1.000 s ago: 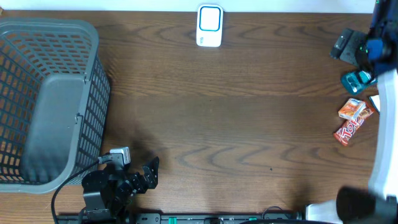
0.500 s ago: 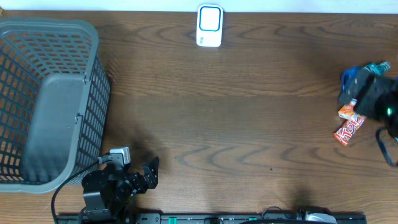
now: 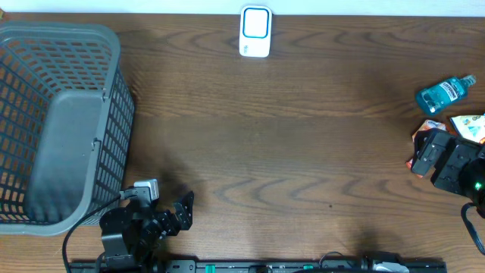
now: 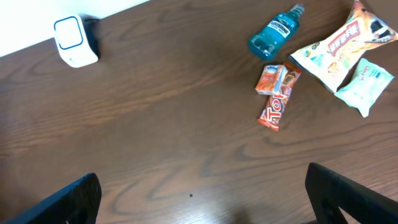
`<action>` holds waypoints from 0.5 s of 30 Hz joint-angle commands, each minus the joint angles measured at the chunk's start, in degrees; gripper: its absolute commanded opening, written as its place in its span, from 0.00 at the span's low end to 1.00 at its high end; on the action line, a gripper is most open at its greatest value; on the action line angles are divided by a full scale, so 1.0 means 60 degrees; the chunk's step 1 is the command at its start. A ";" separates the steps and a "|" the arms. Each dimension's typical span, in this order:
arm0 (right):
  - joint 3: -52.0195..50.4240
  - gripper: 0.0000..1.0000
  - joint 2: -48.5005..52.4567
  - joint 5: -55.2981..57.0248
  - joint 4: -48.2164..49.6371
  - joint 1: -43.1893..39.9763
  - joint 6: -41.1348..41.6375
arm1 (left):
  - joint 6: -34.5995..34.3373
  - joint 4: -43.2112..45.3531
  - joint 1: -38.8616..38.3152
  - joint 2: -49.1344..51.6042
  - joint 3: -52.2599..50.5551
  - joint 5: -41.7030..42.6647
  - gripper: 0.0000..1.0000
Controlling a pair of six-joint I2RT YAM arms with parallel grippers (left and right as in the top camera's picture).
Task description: Scan the item barcode
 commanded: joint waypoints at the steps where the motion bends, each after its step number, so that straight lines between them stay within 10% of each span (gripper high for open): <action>1: 0.0018 0.99 0.0036 -0.0259 0.0004 0.0036 -0.0124 | -0.0091 -0.0058 0.0051 -0.0051 -0.0015 0.0120 1.00; 15: -0.3191 0.99 -0.1657 -0.0022 0.2437 0.0036 -0.0124 | -0.0091 -0.0058 0.0051 -0.0051 -0.0015 0.0124 1.00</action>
